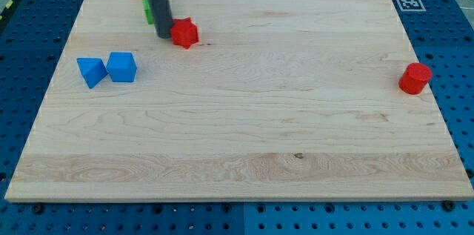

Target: Move the red star towards the red circle

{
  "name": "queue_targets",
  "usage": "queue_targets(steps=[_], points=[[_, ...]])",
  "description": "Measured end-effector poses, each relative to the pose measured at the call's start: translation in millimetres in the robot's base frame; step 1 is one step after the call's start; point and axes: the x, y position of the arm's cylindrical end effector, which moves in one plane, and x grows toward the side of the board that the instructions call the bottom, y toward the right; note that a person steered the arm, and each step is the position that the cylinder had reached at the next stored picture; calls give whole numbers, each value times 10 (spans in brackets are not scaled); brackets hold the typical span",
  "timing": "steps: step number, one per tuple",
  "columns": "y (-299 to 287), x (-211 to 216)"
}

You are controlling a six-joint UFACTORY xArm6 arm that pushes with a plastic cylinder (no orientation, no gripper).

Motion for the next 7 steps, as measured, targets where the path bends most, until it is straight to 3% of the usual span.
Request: queue_targets(steps=[1, 2, 3, 5, 7], points=[[324, -154], [527, -21], [651, 331], [1376, 528], [1497, 1063]])
